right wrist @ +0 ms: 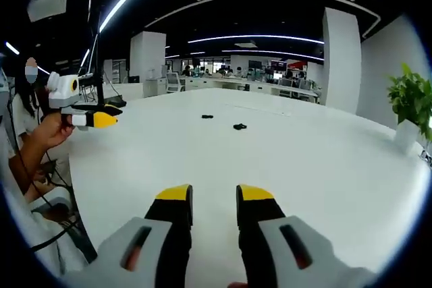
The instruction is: Snap the two parts of the plastic buckle together until the buckle closes and remains connected.
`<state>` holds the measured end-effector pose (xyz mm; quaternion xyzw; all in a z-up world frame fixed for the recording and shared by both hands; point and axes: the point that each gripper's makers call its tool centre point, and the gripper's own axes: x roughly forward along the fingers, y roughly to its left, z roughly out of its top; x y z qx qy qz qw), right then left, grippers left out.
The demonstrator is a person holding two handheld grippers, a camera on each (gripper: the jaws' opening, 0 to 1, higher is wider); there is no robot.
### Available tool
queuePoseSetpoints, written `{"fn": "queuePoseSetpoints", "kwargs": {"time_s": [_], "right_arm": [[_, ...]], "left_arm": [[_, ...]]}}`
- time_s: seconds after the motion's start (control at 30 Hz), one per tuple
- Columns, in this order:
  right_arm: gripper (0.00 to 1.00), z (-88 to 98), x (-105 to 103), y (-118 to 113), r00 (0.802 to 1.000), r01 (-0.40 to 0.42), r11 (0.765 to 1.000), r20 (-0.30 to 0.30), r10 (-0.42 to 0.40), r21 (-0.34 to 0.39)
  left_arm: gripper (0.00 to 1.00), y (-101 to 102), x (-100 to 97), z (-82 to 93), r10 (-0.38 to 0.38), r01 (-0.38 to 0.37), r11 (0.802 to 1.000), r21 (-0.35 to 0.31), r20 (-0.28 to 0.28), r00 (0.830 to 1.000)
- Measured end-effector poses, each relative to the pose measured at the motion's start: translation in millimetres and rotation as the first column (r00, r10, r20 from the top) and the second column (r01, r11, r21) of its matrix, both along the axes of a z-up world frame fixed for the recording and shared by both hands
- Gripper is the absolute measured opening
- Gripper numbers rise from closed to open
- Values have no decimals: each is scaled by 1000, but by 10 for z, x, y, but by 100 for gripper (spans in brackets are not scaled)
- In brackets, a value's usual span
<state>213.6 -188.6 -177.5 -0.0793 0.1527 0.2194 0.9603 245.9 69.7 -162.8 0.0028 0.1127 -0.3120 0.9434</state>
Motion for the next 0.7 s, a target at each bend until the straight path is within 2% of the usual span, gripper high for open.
{"fn": "queuePoseSetpoints", "kwargs": {"time_s": [0.37,0.6,0.7], "right_arm": [[25,2,4,-8,1000,2,1000,0,-2,-11],[25,5,21,-33,1000,11,1000,-1,-11,-19],[25,0,28,-28,1000,11,1000,-4,-11,-18]], "left_arm": [[40,0,15,8,2,-2,1000,11,13,1000],[41,3,53,-29,6,-6,1000,5,-28,1000],[41,1,59,-24,7,-7,1000,5,-29,1000]]}}
